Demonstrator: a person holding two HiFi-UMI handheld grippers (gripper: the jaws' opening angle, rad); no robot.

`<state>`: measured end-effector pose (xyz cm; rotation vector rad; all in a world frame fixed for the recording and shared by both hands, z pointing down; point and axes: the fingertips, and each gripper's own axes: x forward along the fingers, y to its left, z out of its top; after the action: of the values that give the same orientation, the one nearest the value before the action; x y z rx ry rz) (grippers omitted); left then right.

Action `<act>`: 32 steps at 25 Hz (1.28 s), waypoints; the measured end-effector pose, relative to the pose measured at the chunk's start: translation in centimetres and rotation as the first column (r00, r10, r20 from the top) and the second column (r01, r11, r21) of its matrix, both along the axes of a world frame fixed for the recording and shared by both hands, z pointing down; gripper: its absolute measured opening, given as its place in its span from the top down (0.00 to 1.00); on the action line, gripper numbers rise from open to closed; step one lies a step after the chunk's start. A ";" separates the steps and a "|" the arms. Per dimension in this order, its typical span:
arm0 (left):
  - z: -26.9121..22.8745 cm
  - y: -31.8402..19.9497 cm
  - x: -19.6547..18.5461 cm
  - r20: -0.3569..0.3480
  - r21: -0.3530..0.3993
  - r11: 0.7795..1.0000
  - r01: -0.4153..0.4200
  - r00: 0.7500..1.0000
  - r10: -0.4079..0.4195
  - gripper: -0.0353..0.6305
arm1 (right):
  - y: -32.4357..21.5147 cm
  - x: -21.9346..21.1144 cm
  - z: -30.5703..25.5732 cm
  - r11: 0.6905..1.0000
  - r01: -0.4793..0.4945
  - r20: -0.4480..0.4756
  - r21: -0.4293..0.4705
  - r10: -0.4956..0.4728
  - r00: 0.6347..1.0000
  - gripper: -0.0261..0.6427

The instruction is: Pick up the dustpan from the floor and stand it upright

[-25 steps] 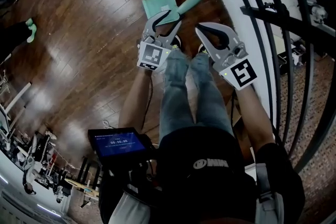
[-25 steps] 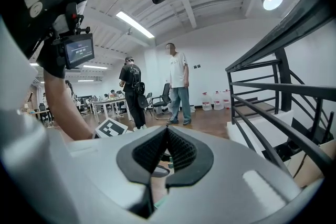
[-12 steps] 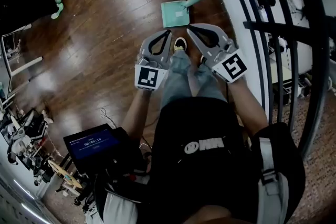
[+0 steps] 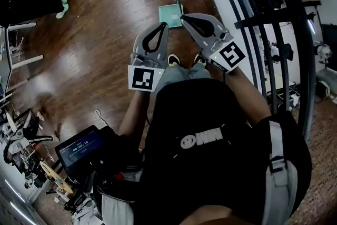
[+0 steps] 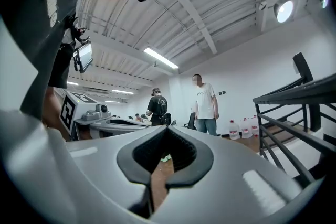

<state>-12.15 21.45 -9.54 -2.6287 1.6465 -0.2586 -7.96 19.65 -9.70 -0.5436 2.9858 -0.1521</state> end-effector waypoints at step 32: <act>-0.9 0.7 -1.2 -0.072 0.077 0.997 0.025 0.997 -0.019 0.92 | 2.4 -2.0 1.0 0.999 -0.028 -0.036 0.038 0.030 0.999 0.96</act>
<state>-13.34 22.15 -10.40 -2.5933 1.6712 -0.1005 -9.97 22.04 -8.68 -0.5913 3.0075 -0.0854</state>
